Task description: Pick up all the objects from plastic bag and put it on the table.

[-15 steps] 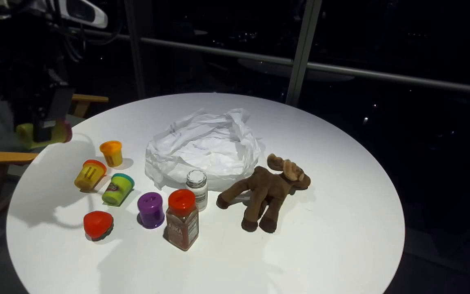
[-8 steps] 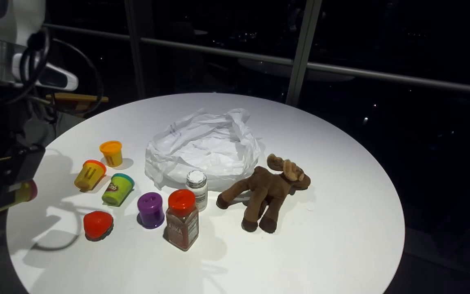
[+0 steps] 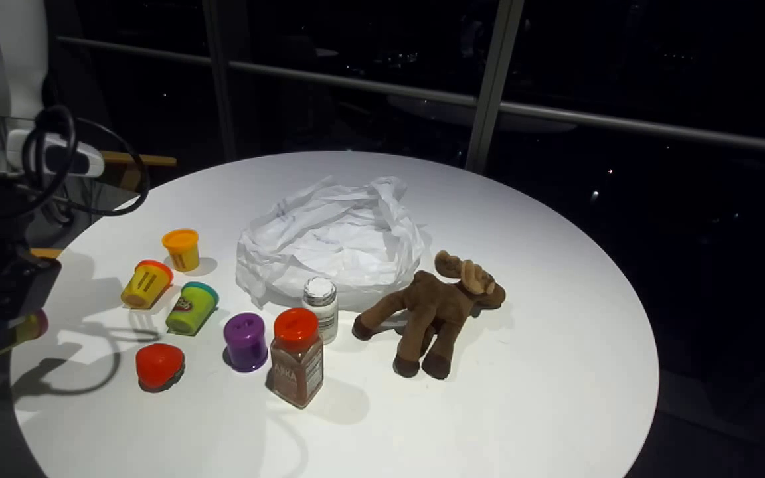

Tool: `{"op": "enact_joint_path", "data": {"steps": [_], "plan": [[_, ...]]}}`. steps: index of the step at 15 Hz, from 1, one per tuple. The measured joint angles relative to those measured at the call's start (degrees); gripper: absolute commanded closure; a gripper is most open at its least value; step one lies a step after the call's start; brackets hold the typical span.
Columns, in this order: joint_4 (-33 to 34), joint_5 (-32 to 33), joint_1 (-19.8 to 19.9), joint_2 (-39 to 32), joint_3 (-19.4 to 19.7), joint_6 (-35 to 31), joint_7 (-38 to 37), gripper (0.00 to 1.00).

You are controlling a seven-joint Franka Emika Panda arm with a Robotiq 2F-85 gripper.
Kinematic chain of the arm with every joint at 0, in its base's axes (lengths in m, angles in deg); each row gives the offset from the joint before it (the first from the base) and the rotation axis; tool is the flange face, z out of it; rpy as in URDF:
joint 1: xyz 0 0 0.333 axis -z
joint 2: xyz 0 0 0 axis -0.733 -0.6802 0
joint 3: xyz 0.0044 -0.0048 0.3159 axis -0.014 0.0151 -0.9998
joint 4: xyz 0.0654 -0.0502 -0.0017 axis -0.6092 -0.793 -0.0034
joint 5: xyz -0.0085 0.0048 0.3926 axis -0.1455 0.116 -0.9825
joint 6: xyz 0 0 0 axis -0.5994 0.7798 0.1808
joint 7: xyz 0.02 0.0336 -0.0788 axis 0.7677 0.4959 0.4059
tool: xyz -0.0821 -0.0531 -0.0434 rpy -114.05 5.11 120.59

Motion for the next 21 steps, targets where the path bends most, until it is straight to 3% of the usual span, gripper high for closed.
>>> {"op": "enact_joint_path", "data": {"steps": [6, 11, 16, 21], "plan": [[3.7, 11.2, 0.3, -1.2, 5.0, 0.0, -2.1, 0.8], [9.6, 17.6, 0.3, -7.2, 8.8, -0.5, -6.2, 0.8], [16.2, 19.4, 0.0, -14.2, 11.3, -2.3, -10.4, 0.8], [22.3, 19.4, -0.8, -17.7, 11.4, -2.3, -12.8, 0.79]]}}
